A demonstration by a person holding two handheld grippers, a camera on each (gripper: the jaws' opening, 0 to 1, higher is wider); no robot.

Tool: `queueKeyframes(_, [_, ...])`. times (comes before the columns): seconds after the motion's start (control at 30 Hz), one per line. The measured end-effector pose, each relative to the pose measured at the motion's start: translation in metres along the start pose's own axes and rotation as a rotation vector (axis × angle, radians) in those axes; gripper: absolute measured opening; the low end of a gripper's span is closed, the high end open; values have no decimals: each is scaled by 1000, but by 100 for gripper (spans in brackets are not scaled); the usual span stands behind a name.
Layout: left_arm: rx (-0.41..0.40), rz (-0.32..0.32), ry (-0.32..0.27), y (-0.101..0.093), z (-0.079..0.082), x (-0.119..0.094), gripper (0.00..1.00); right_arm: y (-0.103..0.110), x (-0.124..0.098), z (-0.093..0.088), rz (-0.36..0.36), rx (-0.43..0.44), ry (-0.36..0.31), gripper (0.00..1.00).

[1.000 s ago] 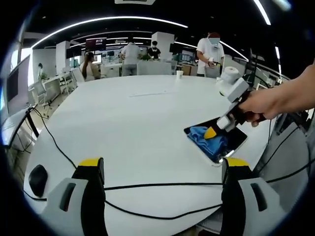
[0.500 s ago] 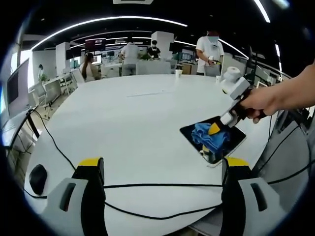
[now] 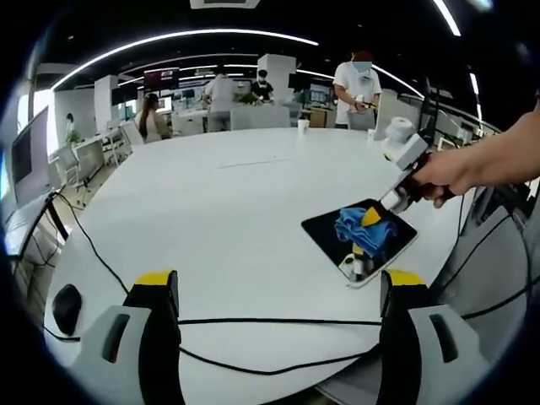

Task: Wipe the mirror surface with the cleaning cloth until all visible marks leave the cleaned area.

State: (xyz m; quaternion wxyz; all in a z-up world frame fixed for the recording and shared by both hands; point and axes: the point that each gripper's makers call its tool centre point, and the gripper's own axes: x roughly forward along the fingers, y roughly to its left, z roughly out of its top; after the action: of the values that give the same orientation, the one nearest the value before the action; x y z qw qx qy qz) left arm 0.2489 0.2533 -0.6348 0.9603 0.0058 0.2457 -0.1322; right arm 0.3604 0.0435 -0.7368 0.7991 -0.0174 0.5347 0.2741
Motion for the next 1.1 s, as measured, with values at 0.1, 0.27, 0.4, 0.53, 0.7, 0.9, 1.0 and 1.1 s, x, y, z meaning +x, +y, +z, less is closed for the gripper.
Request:
queueKeyframes(0.1, [-3, -8, -5, -3, 2, -1, 99, -8, 0, 0, -7, -12, 1, 0])
queueKeyframes(0.27, [21, -34, -9, -8, 3, 1, 98, -22, -1, 0, -15, 7, -1, 0])
queueKeyframes(0.4, [21, -38, -31, -10, 7, 4, 99, -30, -10, -5, -28, 11, -5, 0])
queueKeyframes(0.53, [-29, -78, -73, -20, 14, 4, 99, -44, -13, -7, -49, 9, 0, 0])
queueKeyframes(0.7, [-17, -86, -73, -23, 14, 3, 99, -56, -18, -9, -54, 39, -6, 0])
queueKeyframes(0.9, [-21, -81, -71, -23, 14, 2, 99, -66, -21, -11, -64, 43, -6, 0])
queueKeyframes(1.0, [-21, -76, -66, -23, 13, 2, 99, -69, -25, -14, -70, 46, -8, 0])
queueKeyframes(1.1, [-27, -68, -69, -23, 13, 2, 99, -73, -26, -14, -72, 51, -11, 0])
